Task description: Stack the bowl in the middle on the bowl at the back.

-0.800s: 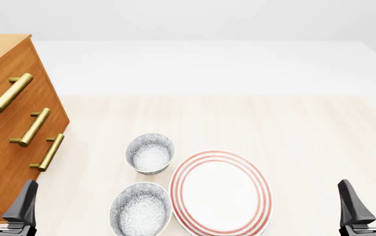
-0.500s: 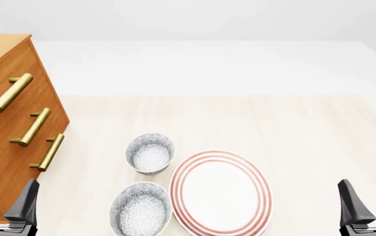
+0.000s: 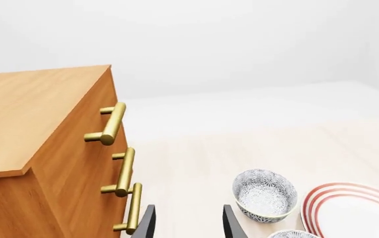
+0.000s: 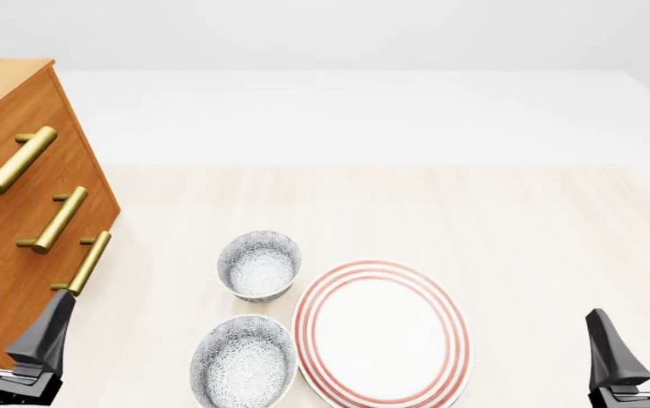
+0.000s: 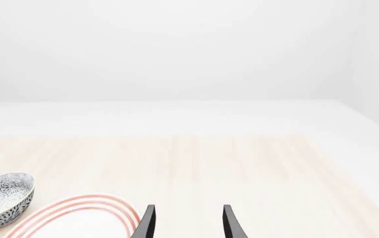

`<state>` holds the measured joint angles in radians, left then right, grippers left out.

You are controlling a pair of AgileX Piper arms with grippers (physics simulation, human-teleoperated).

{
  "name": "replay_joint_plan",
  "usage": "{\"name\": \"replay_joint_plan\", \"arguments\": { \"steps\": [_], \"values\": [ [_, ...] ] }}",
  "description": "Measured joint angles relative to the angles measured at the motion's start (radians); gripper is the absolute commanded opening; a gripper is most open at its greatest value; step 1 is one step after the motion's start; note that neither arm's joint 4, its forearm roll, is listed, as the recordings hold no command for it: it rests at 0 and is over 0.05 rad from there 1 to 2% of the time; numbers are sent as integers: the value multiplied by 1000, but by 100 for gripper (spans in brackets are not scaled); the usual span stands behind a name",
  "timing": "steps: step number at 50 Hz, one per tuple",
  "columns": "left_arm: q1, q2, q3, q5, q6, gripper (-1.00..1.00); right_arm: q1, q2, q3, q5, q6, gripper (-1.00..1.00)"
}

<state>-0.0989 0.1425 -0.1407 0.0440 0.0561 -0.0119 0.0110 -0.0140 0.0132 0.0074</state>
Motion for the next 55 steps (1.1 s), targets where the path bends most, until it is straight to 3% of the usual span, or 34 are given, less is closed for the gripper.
{"name": "replay_joint_plan", "arguments": {
  "steps": [13, 38, 44, 55],
  "values": [
    [-122, 131, -185, 174, -8, 100, -1, -1, -2, 3, 3, 100],
    [-333, 397, -423, 496, -325, 100, -6, 1, -6, 3, 8, 100],
    [-370, 458, -457, 554, -351, 100, -9, 1, -9, 2, 11, 100],
    [-414, 566, -473, 600, -335, 100, -15, -2, -12, 4, 20, 100]
  ]
}}
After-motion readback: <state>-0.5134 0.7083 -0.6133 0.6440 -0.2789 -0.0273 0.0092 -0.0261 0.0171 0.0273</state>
